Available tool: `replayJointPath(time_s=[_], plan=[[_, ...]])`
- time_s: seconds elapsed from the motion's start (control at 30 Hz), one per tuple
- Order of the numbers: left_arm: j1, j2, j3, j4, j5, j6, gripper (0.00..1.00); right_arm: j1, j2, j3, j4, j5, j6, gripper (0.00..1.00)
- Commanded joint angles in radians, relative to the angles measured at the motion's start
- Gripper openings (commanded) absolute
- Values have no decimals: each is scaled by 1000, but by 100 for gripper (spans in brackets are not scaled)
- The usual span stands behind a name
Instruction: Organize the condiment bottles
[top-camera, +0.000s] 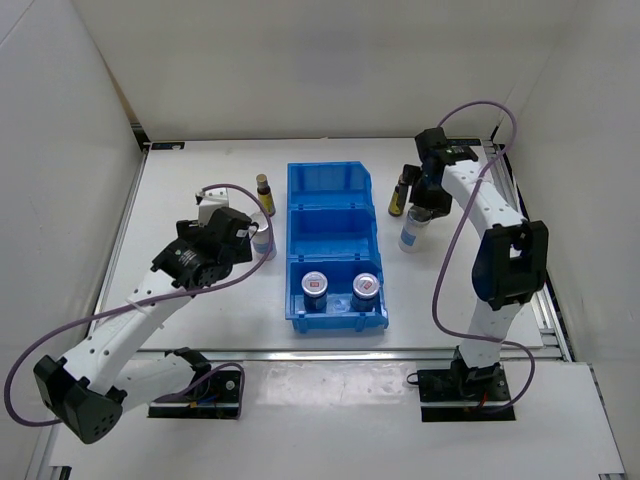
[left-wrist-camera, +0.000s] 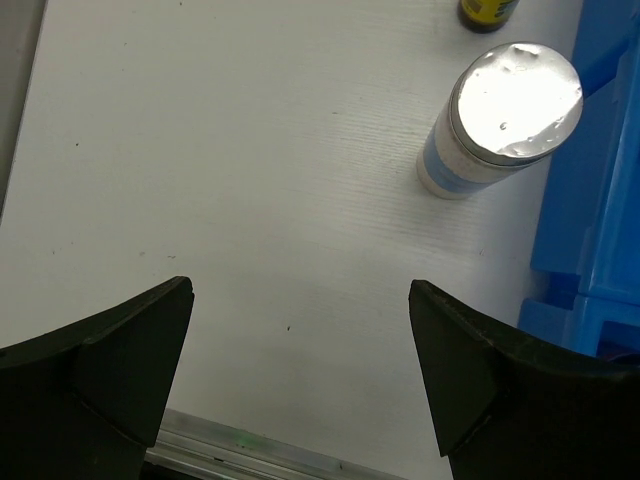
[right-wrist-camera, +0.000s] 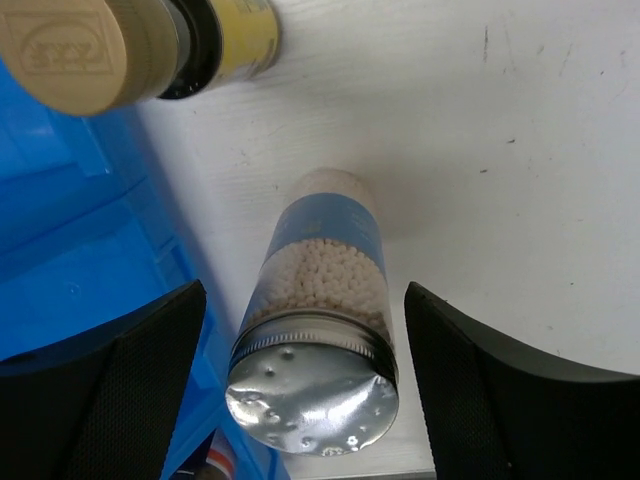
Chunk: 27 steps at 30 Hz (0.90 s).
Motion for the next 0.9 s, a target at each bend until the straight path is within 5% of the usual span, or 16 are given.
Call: replayJointPath(time_s=[0.0,0.1,0.47,0.7,0.87], plan=[[15,-1,26,13,-8,10,100,9,-33,-15,-12,-26,19,80],[15,-10,26,13,-8,10,100,9,-44,-38,-12,-26,19,73],[15,-1,26,13,-8,10,100,27,-237,56,-98,169,71,20],[15,-1,26,13,-17,10,100,88,-299,103,-58,-33,48,1],[15,8,26,13,-17,10,100,209,-216,132,-36,-101,28,0]])
